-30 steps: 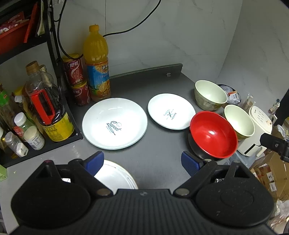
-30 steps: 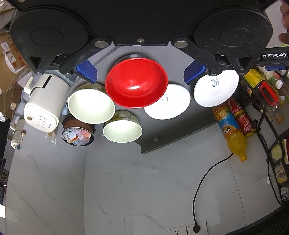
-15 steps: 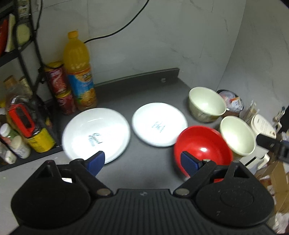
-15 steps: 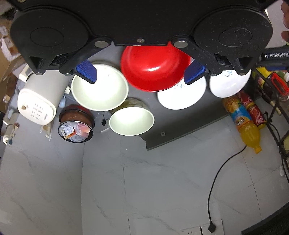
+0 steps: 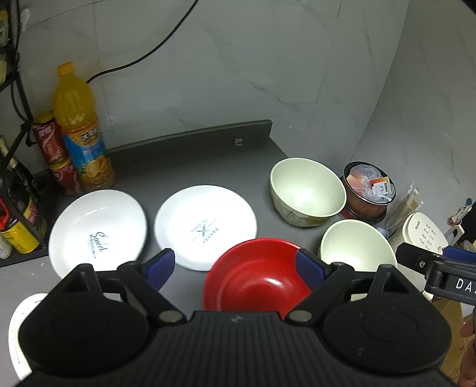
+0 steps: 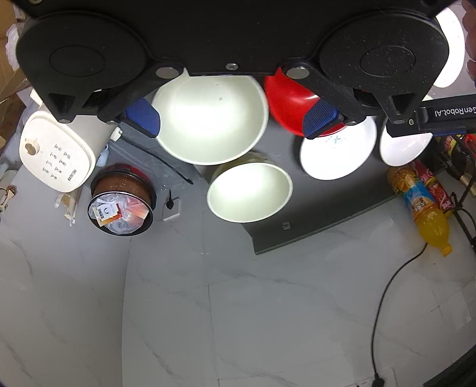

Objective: Organize plates and bowls
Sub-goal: 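Move both grippers toward the large cream bowl beside the red bowl, then grasp the large cream bowl's rim with both grippers and lift it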

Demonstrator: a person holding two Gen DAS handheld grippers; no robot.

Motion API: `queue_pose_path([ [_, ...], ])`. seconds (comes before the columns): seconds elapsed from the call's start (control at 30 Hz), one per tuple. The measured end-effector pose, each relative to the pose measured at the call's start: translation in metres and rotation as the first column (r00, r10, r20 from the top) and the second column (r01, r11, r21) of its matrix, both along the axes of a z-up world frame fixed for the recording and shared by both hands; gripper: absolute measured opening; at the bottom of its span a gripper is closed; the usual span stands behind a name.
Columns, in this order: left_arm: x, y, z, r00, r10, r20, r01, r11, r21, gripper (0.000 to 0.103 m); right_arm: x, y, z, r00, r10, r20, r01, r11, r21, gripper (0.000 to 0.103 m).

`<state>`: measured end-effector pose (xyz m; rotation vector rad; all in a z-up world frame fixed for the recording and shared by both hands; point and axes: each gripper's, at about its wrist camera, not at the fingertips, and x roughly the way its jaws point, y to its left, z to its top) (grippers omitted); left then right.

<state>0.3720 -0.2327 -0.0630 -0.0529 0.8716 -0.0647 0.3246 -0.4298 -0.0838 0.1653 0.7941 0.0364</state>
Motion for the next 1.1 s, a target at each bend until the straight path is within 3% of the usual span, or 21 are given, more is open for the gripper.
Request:
queue_pose_path([
  [0.23,0.02,-0.039,-0.011,0.999,-0.021,-0.034,0.021,1.0,0.002,0.069,0.017,-0.035,-0.021,0.999,-0.005,-0.054,0.007,0.999,0.035,0.088],
  [0.5,0.041,-0.079,-0.031,0.995,-0.044,-0.095,0.043,0.999,-0.008,0.059,0.029,-0.061,-0.044,0.993,0.009,-0.117,-0.003,0.999,0.051,0.086],
  [0.7,0.06,-0.102,-0.054,0.984,-0.067,-0.164,0.068,0.998,0.0,0.046,0.037,-0.072,-0.07,0.982,0.029,-0.187,-0.015,0.997,0.079,0.077],
  [0.87,0.08,-0.112,-0.075,0.972,-0.077,-0.224,0.079,0.997,0.0,0.041,0.045,-0.08,-0.093,0.964,0.035,-0.262,-0.002,0.992,0.127,0.059],
  [1.1,0.099,-0.126,-0.095,0.958,-0.103,-0.268,0.111,0.994,0.015,0.034,0.05,-0.082,-0.114,0.945,0.035,-0.327,0.023,0.985,0.173,0.055],
])
